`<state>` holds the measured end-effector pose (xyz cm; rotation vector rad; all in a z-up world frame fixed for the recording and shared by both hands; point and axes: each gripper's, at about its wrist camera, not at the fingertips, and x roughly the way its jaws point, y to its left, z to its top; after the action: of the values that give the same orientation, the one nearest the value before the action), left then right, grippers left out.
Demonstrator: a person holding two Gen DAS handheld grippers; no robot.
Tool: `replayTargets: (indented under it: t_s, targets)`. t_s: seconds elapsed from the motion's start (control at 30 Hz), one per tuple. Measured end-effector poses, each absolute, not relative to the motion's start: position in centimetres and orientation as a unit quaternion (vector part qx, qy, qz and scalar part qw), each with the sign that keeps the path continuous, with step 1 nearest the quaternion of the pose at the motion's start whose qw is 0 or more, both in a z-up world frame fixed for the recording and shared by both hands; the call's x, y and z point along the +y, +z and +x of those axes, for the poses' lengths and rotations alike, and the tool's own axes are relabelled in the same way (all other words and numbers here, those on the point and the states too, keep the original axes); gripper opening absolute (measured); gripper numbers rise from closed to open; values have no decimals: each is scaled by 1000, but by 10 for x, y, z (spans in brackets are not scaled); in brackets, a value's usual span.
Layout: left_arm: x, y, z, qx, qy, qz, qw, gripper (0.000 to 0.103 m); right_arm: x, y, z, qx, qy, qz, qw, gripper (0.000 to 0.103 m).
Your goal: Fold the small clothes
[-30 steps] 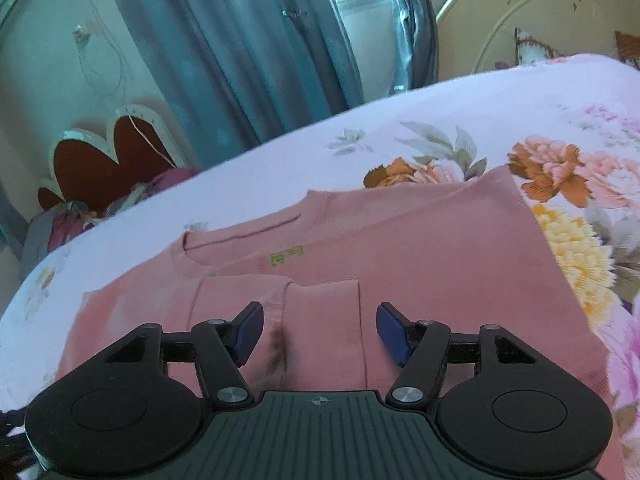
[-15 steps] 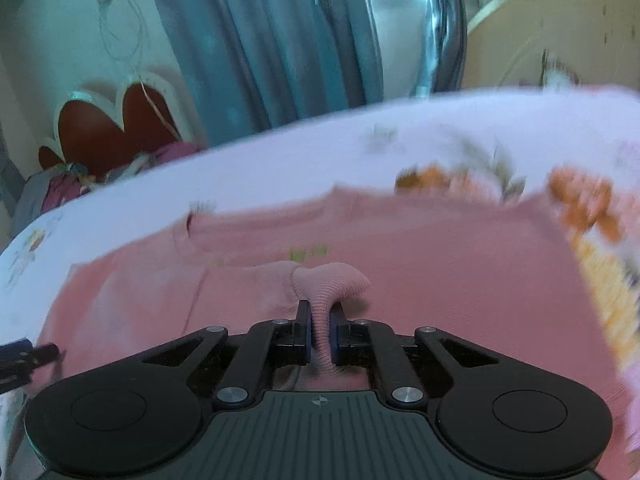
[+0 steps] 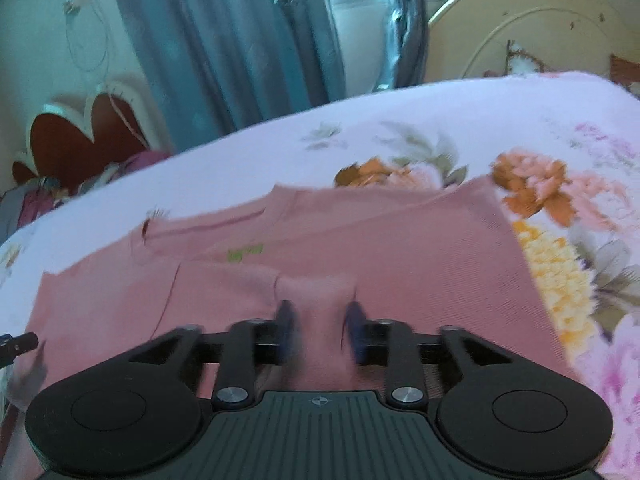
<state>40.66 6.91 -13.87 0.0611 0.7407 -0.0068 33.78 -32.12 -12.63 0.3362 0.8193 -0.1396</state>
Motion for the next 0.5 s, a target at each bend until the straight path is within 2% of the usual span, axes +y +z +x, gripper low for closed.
replayTargets:
  t_s: [0.17, 0.3, 0.33, 0.37, 0.5]
  targets:
    - [66, -144, 429, 367, 3, 27, 930, 64, -325, -129, 330, 431, -32, 208, 878, 43]
    - [65, -154, 442, 380, 11, 30, 924, 62, -309, -134, 322, 443, -26, 166, 881, 41]
    - [66, -157, 444, 385, 13, 30, 922, 62, -306, -133, 321, 444, -24, 153, 883, 21]
    - [66, -160, 445, 388, 15, 30, 921, 63, -304, -133, 320, 444, -23, 147, 884, 5]
    - [67, -161, 445, 388, 18, 23, 921, 64, -299, -132, 315, 433, -32, 97, 896, 5]
